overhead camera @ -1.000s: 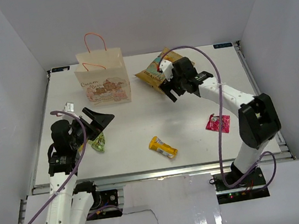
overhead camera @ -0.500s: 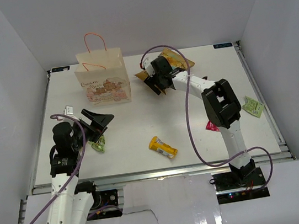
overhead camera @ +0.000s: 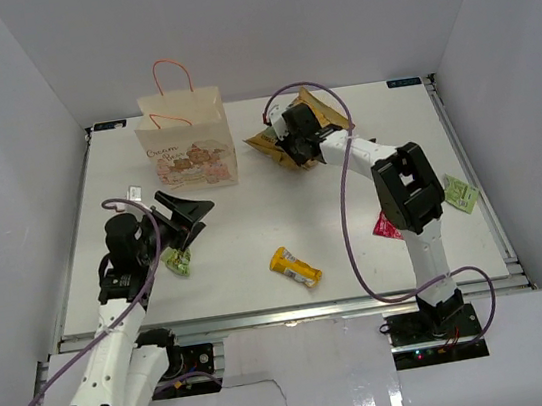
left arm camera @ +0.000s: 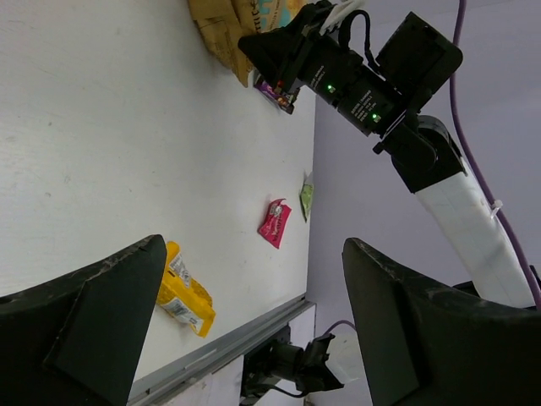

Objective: Place the snacks into the paper bag

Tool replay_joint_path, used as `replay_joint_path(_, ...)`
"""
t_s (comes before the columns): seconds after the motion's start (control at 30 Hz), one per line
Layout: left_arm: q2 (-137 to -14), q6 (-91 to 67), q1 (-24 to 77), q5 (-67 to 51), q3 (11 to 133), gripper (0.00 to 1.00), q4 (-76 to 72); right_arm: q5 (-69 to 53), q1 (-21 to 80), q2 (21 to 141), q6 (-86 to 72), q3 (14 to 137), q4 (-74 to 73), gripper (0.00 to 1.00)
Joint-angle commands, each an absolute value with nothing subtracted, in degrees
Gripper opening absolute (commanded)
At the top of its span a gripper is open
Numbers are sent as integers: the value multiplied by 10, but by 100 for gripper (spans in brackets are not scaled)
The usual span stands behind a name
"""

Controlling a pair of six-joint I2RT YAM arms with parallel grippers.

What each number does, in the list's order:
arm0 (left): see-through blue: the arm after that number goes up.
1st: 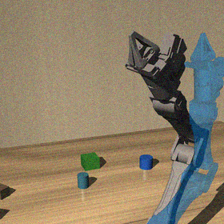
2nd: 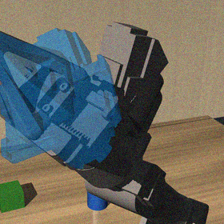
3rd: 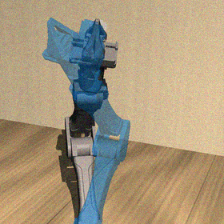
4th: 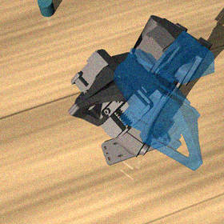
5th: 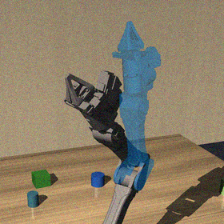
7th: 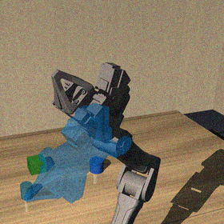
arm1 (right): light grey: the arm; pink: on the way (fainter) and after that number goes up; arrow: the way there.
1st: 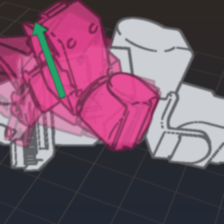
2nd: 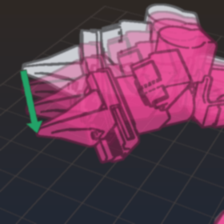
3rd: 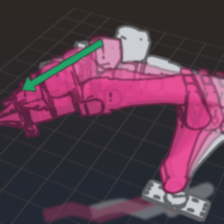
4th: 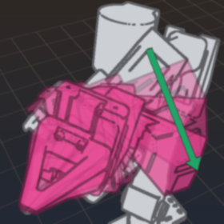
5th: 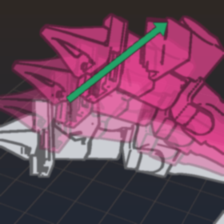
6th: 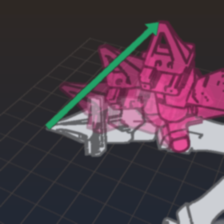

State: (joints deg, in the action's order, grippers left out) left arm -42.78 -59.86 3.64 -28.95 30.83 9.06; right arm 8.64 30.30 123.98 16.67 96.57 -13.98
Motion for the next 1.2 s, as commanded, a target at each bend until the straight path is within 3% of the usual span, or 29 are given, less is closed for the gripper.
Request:
replay_joint_path(0.0,-448,-634,74,-273,299,95,10,6,286,1195,130,925,-175,8)
replay_joint_path(0.23,-578,-669,252,-153,322,93,-75,-212,211,1037,107,789,-189,8)
replay_joint_path(0.5,-737,-664,330,-102,431,93,-89,-384,200,909,98,662,-194,8)
replay_joint_path(0.8,-800,-677,369,-49,485,94,-88,-445,201,842,83,599,-189,8)
replay_joint_path(0.83,-803,-681,371,-43,488,98,-82,-450,201,839,83,595,-189,8)
replay_joint_path(1.17,-824,-681,387,30,523,98,27,-482,204,811,96,591,-199,8)
